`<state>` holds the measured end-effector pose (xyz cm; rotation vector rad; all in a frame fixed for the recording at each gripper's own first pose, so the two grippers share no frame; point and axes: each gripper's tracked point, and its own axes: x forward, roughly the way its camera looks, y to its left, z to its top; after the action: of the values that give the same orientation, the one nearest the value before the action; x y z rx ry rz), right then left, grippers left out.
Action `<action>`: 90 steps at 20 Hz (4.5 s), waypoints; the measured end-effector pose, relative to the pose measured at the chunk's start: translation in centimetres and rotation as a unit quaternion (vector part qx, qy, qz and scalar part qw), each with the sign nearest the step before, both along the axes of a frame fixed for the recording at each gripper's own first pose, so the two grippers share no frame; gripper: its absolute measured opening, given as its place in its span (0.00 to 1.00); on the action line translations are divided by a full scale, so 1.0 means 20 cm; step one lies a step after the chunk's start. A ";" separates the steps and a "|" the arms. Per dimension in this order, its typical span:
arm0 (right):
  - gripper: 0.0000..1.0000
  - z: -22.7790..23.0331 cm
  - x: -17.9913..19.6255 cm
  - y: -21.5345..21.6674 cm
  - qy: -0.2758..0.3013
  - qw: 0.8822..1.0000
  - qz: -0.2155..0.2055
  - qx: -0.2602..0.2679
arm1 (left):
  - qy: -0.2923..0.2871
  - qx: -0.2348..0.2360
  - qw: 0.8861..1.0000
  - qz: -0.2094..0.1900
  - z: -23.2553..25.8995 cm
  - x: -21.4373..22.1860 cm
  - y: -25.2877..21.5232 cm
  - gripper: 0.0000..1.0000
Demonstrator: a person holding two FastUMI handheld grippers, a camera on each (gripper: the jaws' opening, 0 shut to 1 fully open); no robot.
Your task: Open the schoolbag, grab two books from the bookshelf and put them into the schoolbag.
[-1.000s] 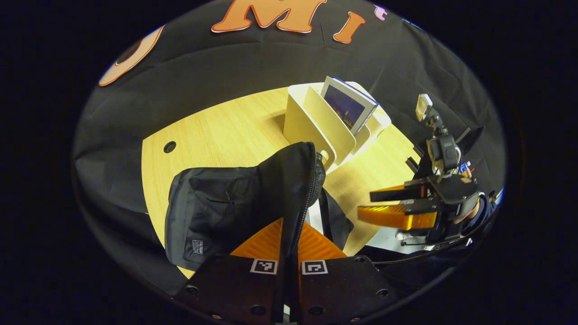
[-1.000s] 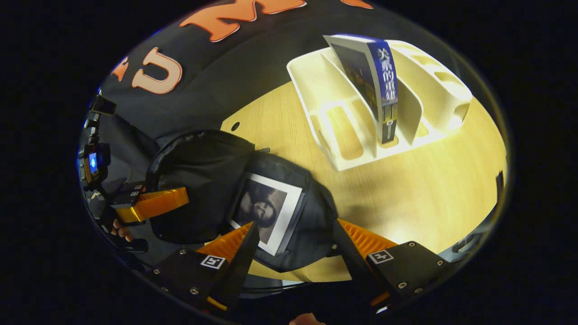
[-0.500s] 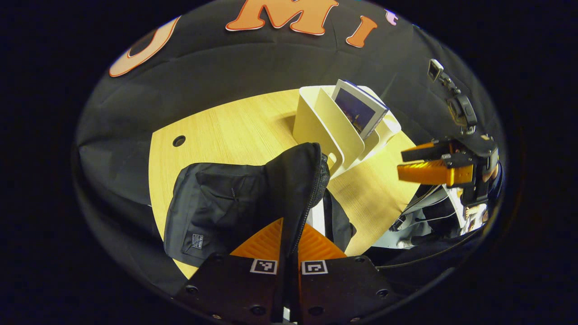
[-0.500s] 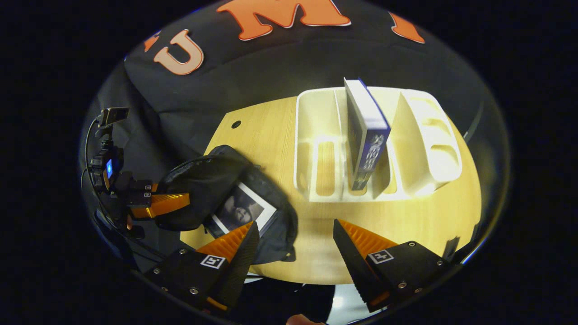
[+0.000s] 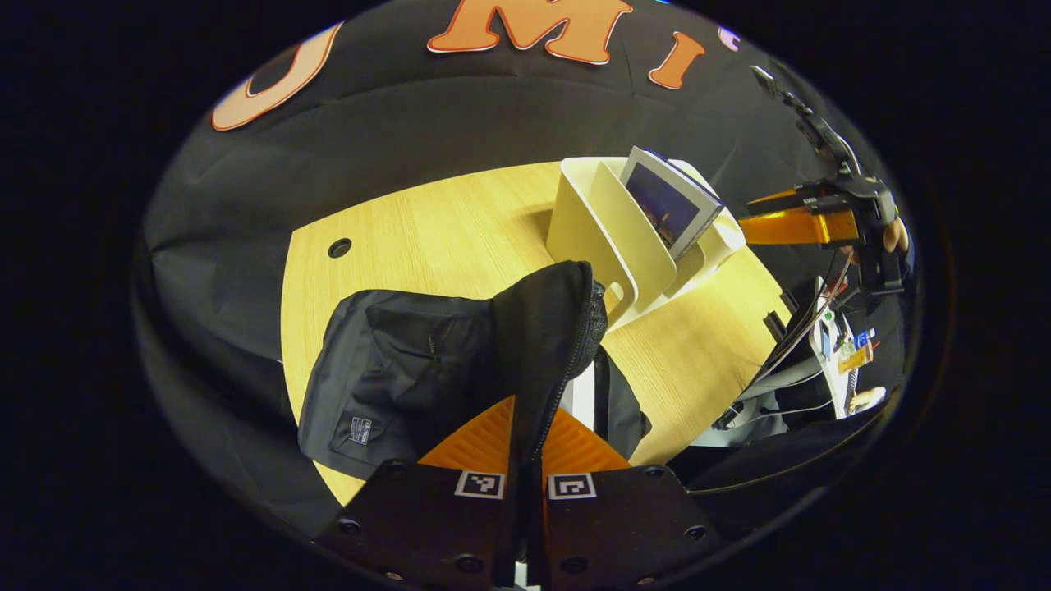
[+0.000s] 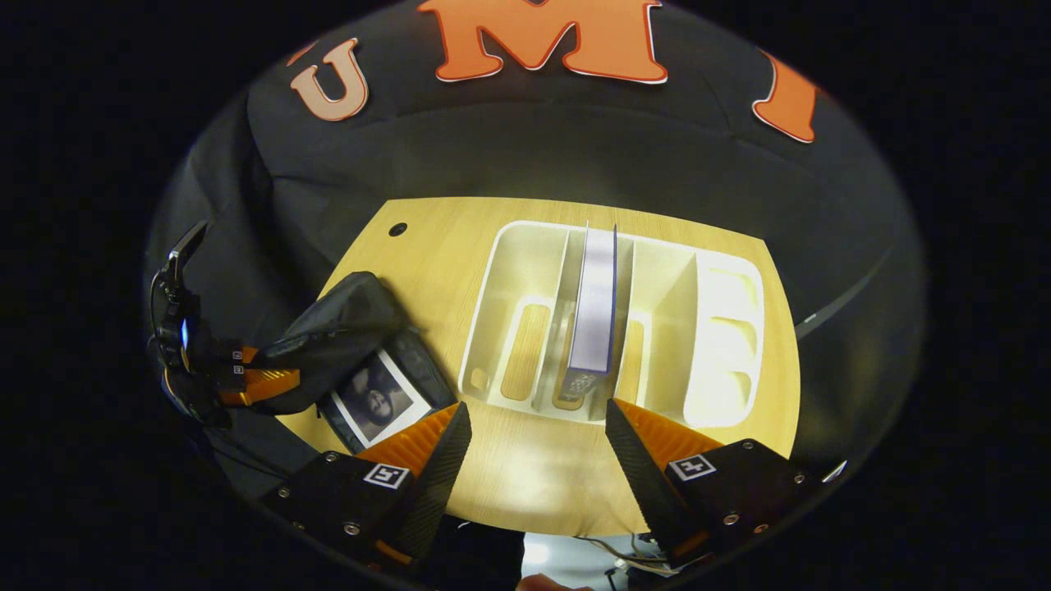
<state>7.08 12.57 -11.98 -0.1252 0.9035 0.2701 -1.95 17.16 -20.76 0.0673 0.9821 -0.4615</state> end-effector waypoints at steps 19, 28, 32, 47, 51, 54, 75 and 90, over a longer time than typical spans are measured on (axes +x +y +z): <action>0.74 -0.18 0.56 -0.07 0.105 0.993 -0.035 -0.037 | 0.016 0.016 0.999 0.030 -0.03 -0.02 -0.04 0.06; 0.42 -0.28 0.57 -0.06 0.146 0.986 -0.075 -0.035 | 0.017 0.015 1.000 0.021 -0.04 -0.01 -0.03 0.06; 0.37 -0.27 0.50 -0.06 0.154 0.984 -0.084 -0.035 | 0.020 0.009 1.000 0.013 -0.04 -0.01 -0.04 0.06; 0.35 -0.21 0.08 -0.14 0.137 0.983 -0.125 0.006 | 0.018 0.006 0.999 -0.044 -0.06 -0.01 -0.04 0.06; 0.35 -0.18 -0.02 -0.14 0.130 0.982 -0.137 0.021 | 0.020 0.006 0.998 -0.055 -0.07 -0.01 -0.04 0.05; 0.35 -0.18 -0.11 -0.13 0.124 0.981 -0.144 0.034 | 0.018 0.006 0.998 -0.064 -0.07 -0.02 -0.05 0.06; 0.33 -0.20 -0.60 0.04 0.107 0.965 -0.119 0.210 | 0.014 0.022 0.998 -0.051 -0.08 -0.02 -0.04 0.06; 0.33 -0.34 -0.61 0.39 0.126 0.927 -0.088 0.343 | -0.001 0.020 1.000 -0.017 -0.03 -0.02 -0.02 0.06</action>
<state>-5.21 20.38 -18.83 0.6511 1.0191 0.4265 -2.37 16.66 -21.38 0.1205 0.9886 -0.4735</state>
